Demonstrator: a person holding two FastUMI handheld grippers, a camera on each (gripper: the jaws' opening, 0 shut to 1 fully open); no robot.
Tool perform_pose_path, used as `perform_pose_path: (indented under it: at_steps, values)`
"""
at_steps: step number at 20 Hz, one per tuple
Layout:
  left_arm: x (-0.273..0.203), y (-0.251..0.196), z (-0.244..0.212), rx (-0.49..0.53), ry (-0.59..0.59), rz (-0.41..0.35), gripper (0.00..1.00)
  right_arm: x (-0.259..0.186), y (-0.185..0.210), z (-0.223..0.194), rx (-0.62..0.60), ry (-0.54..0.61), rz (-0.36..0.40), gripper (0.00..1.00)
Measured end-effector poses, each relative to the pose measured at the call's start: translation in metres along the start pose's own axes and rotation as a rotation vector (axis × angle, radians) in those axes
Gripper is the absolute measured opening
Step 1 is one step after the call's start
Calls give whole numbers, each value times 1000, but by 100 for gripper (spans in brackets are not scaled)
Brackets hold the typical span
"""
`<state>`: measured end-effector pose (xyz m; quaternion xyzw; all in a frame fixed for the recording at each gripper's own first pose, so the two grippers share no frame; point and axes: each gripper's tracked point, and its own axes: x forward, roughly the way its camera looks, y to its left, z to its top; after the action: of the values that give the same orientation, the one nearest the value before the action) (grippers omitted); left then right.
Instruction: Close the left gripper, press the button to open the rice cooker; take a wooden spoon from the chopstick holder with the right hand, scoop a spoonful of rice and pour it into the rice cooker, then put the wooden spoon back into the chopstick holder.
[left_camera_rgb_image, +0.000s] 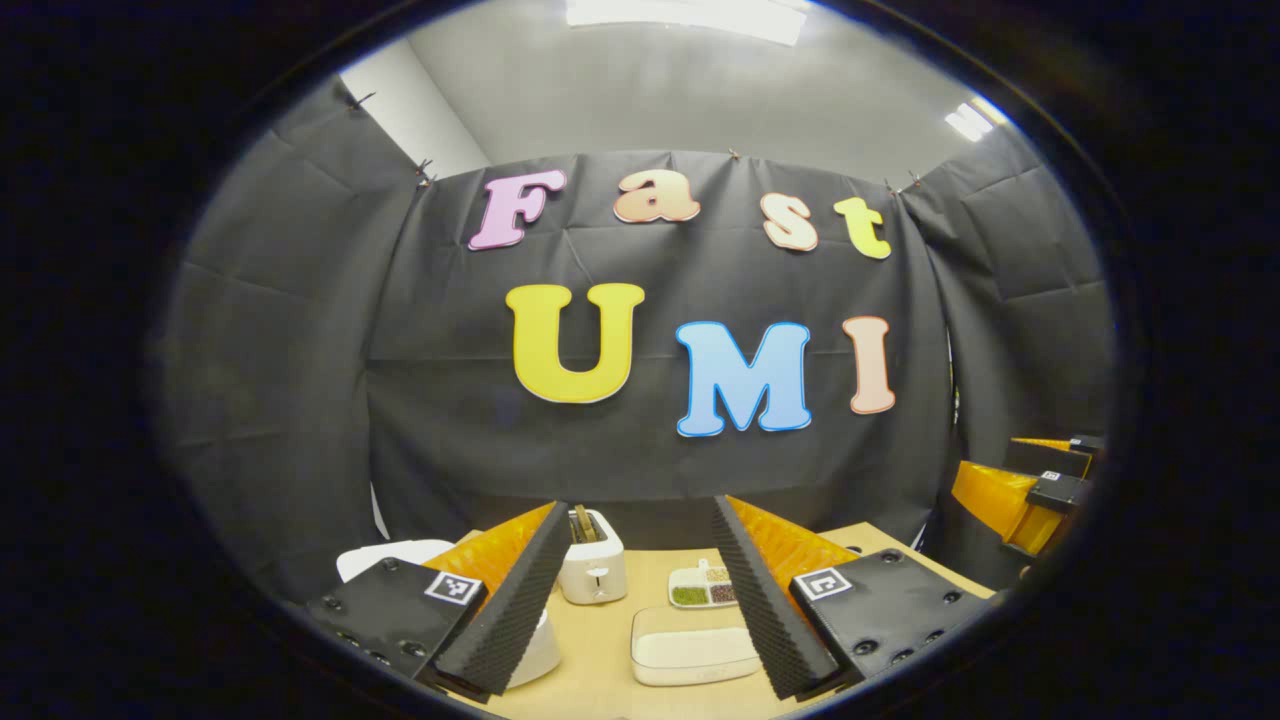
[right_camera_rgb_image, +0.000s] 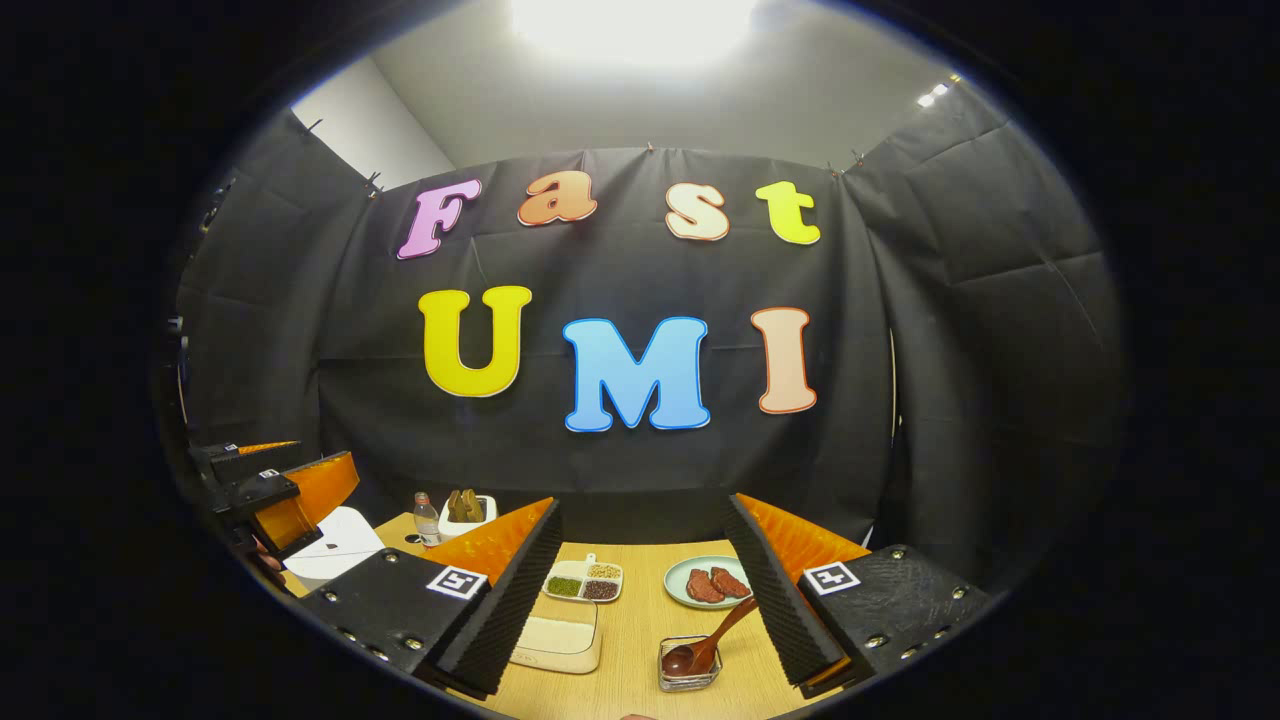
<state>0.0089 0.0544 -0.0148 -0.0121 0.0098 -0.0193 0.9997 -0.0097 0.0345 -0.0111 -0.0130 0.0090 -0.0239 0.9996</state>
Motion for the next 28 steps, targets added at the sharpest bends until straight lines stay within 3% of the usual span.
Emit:
perform_pose_path:
  at_steps: [8, 10, 14, 15, 16, 23, 28]
  values:
    - [17, 41, -32, -6, 90, 60, 97, 10, 8, -10, -12, 24, 40, 99]
    - [21, 54, -45, -24, 126, 73, 89, 14, 8, -12, -14, 31, 51, 99]
    - [29, 88, -82, -126, 231, 126, 36, 23, 12, -15, -21, 42, 74, 99]
    - [31, 103, -90, -140, 259, 159, 15, 25, 13, -17, -22, 45, 80, 99]
    - [35, 112, -106, -164, 298, 160, 11, 27, 14, -18, -24, 48, 86, 99]
    - [49, 198, -156, -297, 449, 288, 7, 36, 13, -30, -26, 80, 91, 99]
    - [67, 226, -192, -368, 539, 326, 8, 45, 5, -40, -20, 109, 74, 99]
